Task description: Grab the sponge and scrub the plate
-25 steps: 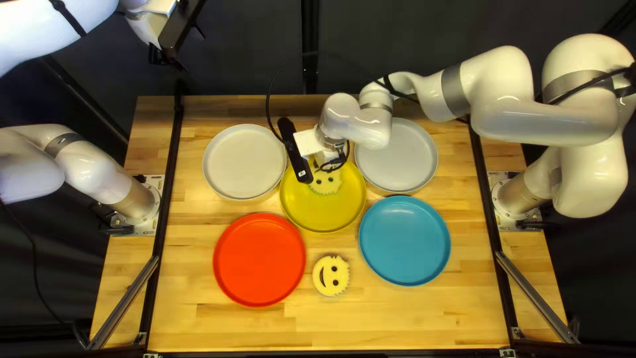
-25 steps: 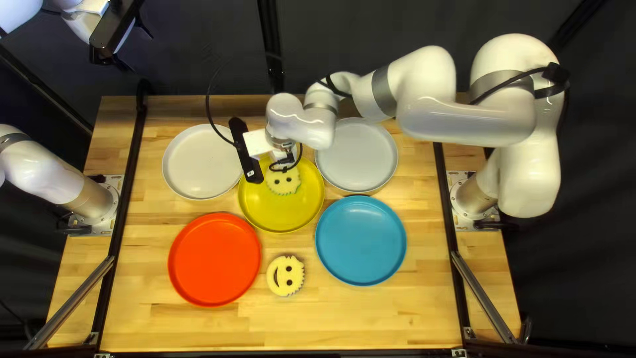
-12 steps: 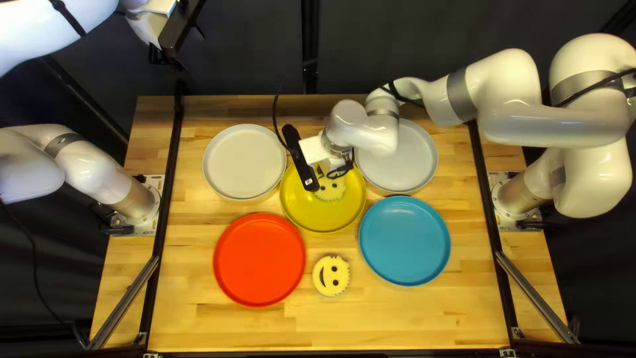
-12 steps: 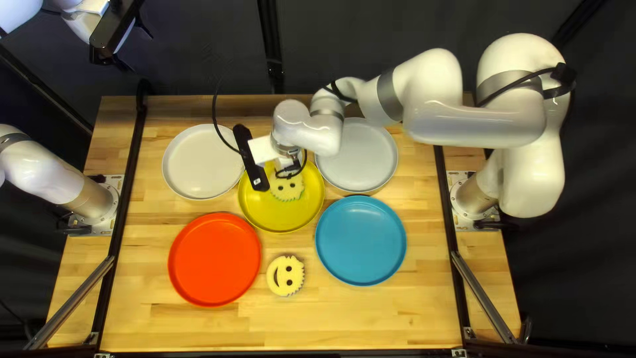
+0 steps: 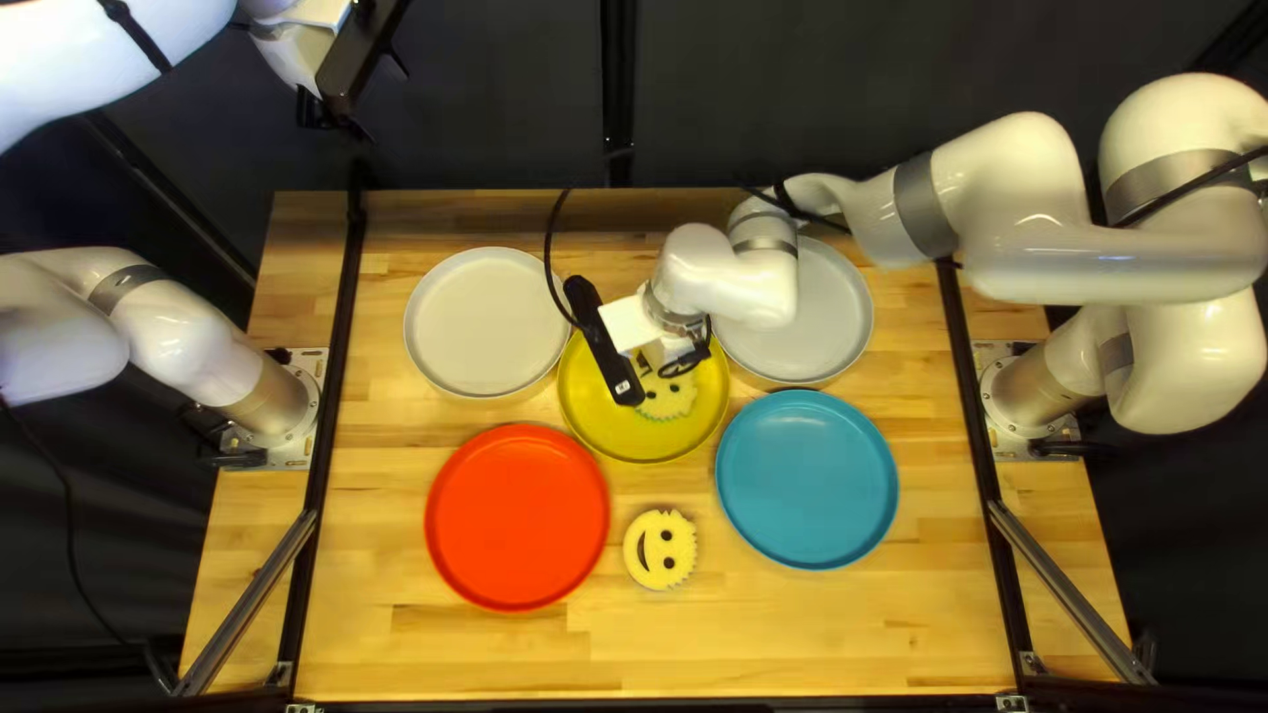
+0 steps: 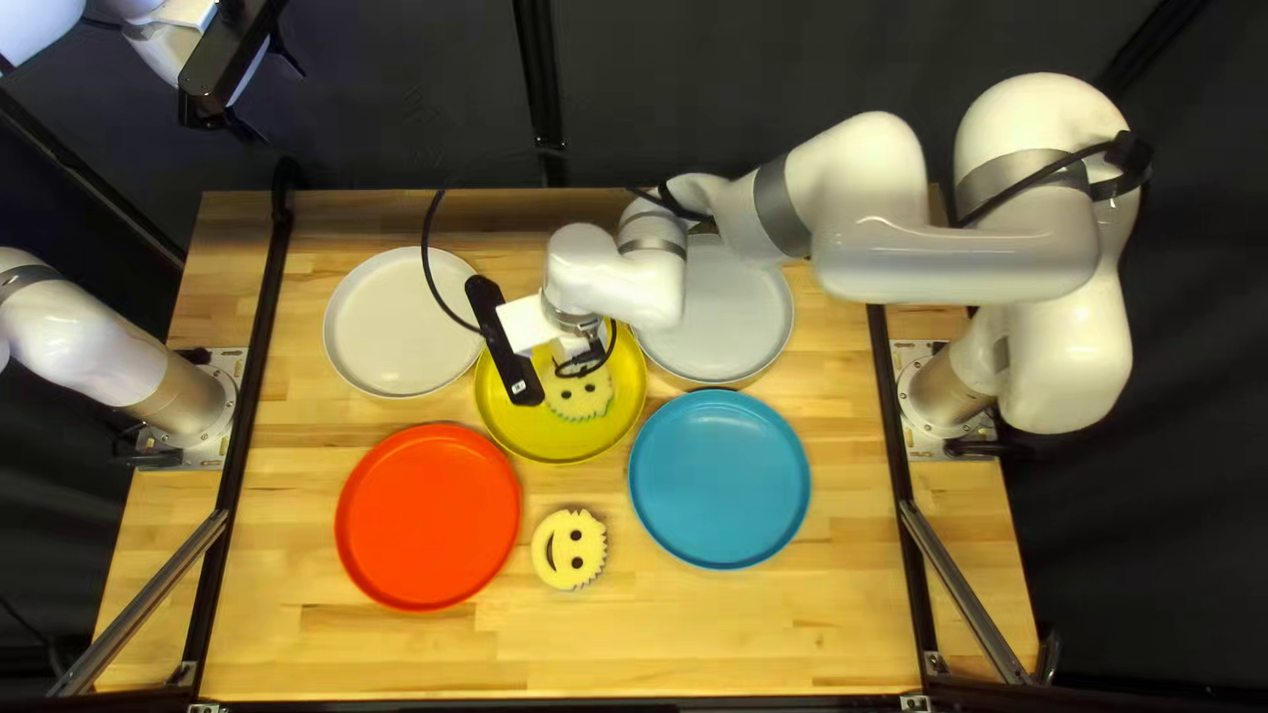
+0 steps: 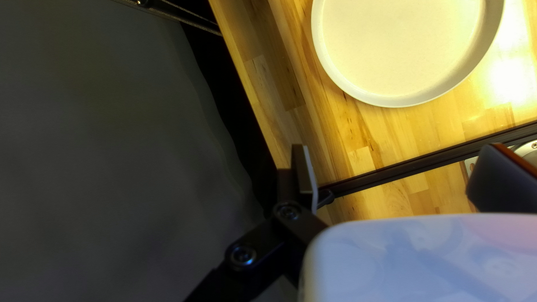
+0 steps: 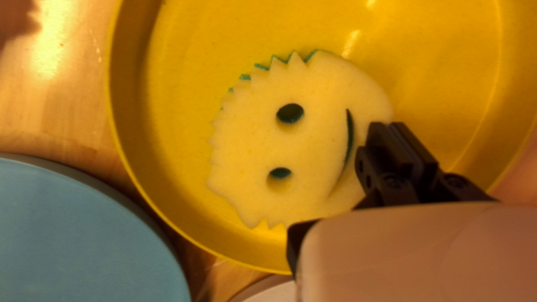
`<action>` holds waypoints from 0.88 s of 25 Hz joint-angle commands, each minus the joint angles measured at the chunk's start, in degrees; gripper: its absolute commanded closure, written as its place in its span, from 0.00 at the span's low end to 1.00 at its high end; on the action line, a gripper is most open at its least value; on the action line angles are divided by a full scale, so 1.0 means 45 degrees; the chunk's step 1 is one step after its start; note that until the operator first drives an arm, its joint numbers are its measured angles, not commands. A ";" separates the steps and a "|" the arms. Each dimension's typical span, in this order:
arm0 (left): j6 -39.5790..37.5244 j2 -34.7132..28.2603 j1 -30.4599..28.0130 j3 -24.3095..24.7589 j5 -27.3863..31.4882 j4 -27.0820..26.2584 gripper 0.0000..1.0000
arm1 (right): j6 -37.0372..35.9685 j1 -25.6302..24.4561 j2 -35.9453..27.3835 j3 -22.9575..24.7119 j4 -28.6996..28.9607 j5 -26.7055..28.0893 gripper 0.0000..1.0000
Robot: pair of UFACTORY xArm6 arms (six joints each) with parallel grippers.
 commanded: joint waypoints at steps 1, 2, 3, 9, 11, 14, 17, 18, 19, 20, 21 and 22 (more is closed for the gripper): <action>0.0000 0.0000 0.0000 0.0000 0.0000 0.0000 0.00 | -0.0348 -0.0373 0.0132 -0.0273 0.0135 0.0157 1.00; 0.0000 0.0000 0.0000 0.0000 0.0000 0.0000 0.00 | -0.0383 -0.0419 0.0131 -0.0278 0.0152 0.0174 1.00; 0.0000 0.0000 0.0000 0.0000 0.0000 0.0000 0.00 | -0.0329 -0.0377 0.0113 -0.0238 0.0132 0.0152 1.00; 0.0000 0.0000 0.0000 0.0000 0.0000 0.0000 0.00 | 0.0383 0.0342 -0.0113 0.0399 -0.0171 -0.0228 1.00; 0.0000 0.0000 0.0000 0.0000 0.0000 0.0000 0.00 | 0.0735 0.0664 -0.0300 0.0688 -0.0343 -0.0325 1.00; 0.0000 0.0000 0.0000 0.0000 0.0000 0.0000 0.00 | 0.1259 0.1098 -0.0616 0.1107 -0.0639 -0.0426 1.00; 0.0000 0.0000 0.0000 0.0000 0.0000 0.0000 0.00 | 0.1964 0.1618 -0.0902 0.1466 -0.1034 -0.0492 1.00; 0.0000 0.0000 0.0000 0.0000 0.0000 0.0000 0.00 | 0.2103 0.1718 -0.0950 0.1501 -0.1121 -0.0480 1.00; 0.0000 0.0000 0.0000 0.0000 0.0000 0.0000 0.00 | 0.2366 0.1906 -0.1012 0.1524 -0.1294 -0.0438 1.00; 0.0000 0.0000 0.0000 0.0000 0.0000 0.0000 0.00 | 0.2476 0.1976 -0.1038 0.1541 -0.1375 -0.0428 1.00; 0.0000 0.0000 0.0000 0.0000 0.0000 0.0000 0.00 | 0.2570 0.2026 -0.1062 0.1557 -0.1471 -0.0421 1.00; 0.0000 0.0000 0.0000 0.0000 0.0000 0.0000 0.00 | 0.2598 0.2019 -0.1086 0.1594 -0.1556 -0.0433 1.00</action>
